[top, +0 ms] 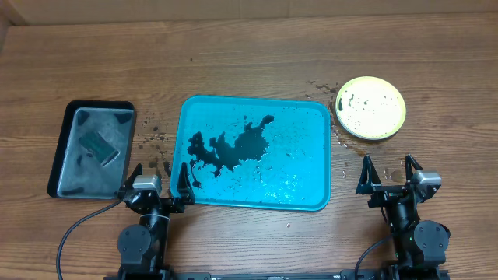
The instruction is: Clean dirty plates on tray and stack at the side
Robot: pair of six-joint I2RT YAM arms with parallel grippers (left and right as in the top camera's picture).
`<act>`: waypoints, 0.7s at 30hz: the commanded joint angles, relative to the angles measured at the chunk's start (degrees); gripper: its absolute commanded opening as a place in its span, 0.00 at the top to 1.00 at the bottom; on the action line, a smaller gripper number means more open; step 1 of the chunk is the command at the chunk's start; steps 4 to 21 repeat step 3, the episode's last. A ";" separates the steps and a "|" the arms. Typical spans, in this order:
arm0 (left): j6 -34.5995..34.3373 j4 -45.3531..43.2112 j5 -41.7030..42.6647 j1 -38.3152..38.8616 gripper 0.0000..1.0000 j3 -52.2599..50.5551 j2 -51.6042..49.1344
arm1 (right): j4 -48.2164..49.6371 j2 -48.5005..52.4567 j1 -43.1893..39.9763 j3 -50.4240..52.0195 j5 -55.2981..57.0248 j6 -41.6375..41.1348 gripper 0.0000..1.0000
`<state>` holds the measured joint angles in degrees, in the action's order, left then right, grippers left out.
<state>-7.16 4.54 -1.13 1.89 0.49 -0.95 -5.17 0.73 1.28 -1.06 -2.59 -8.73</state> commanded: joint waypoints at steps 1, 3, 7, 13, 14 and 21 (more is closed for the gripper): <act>-0.59 -0.13 -0.31 0.39 0.00 -0.22 0.74 | 0.46 -0.57 0.55 0.59 0.39 0.39 0.00; -0.57 -0.13 -0.31 0.39 0.00 -0.22 0.74 | 0.46 -0.57 0.55 0.59 0.39 0.42 0.00; -0.57 -0.13 -0.31 0.39 0.00 -0.22 0.74 | 0.46 -0.57 0.55 0.59 0.39 0.42 0.00; -0.57 -0.13 -0.31 0.39 0.00 -0.22 0.74 | 0.46 -0.57 0.55 0.59 0.39 0.42 0.00; -0.57 -0.13 -0.31 0.39 0.00 -0.22 0.74 | 0.46 -0.57 0.55 0.59 0.39 0.42 0.00; -0.57 -0.13 -0.31 0.39 0.00 -0.22 0.74 | 0.46 -0.57 0.55 0.59 0.39 0.42 0.00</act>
